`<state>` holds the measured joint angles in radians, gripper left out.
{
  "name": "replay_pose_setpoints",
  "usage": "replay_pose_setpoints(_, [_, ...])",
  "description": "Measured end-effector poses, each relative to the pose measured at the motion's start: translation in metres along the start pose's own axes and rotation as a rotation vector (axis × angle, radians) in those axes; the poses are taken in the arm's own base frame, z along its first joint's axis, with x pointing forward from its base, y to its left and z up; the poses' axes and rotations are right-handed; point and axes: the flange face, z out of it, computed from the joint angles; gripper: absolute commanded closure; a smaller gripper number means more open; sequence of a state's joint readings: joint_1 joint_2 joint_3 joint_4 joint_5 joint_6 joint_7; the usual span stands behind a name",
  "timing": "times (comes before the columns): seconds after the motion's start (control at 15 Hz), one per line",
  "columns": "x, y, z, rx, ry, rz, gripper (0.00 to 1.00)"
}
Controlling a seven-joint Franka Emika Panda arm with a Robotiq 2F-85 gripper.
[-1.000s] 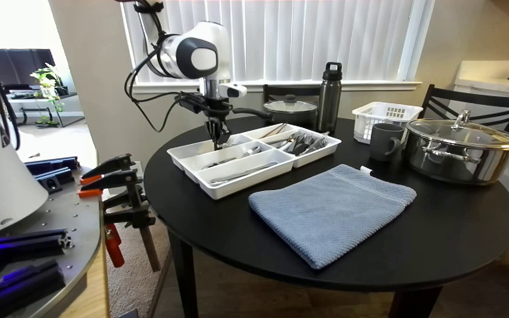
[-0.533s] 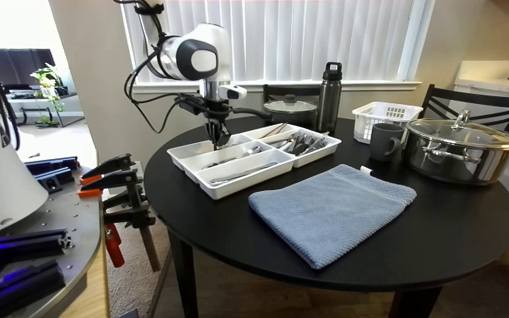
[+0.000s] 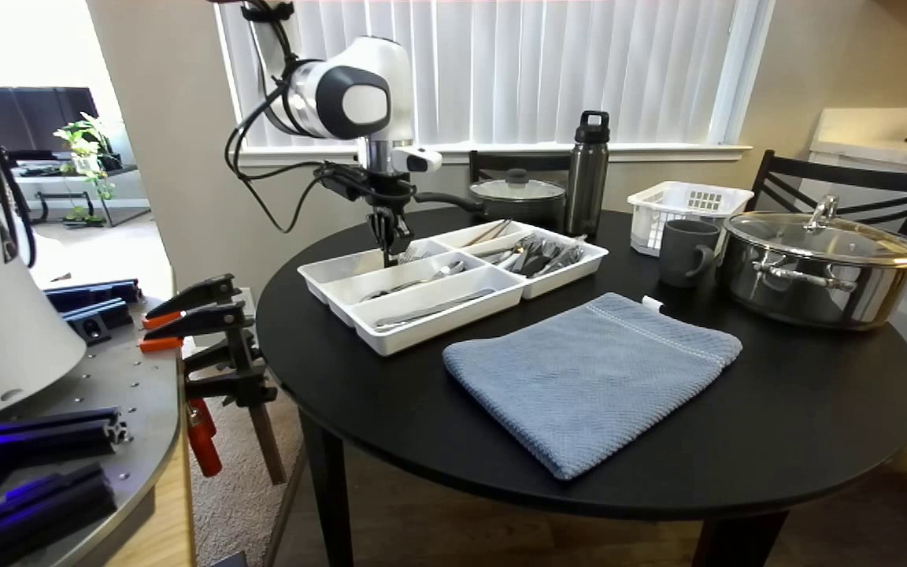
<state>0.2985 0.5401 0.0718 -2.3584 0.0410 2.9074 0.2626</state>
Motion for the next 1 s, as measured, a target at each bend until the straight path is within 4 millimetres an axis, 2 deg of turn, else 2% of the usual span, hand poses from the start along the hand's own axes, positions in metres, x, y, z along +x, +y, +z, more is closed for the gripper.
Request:
replay_pose_setpoints(0.07, [0.0012, -0.0010, -0.0015, 0.004, 0.003, 0.002, 1.00])
replay_pose_setpoints(0.13, [0.0023, -0.0016, -0.0027, 0.007, 0.006, 0.003, 0.91])
replay_pose_setpoints(0.2, [0.0032, -0.0018, -0.0033, 0.007, 0.008, 0.004, 0.73])
replay_pose_setpoints(0.47, [0.0030, 0.0017, -0.0006, 0.003, 0.003, 0.009, 0.49])
replay_pose_setpoints(0.53, [0.0023, 0.0023, 0.0013, 0.002, -0.001, 0.010, 0.86])
replay_pose_setpoints(0.67, [0.0008, 0.0026, 0.0044, 0.001, -0.007, 0.010, 0.89])
replay_pose_setpoints(0.8, [0.0006, 0.0024, 0.0050, 0.001, -0.007, 0.010, 0.99])
replay_pose_setpoints(1.0, [0.0001, 0.0025, 0.0064, 0.000, -0.010, 0.010, 1.00])
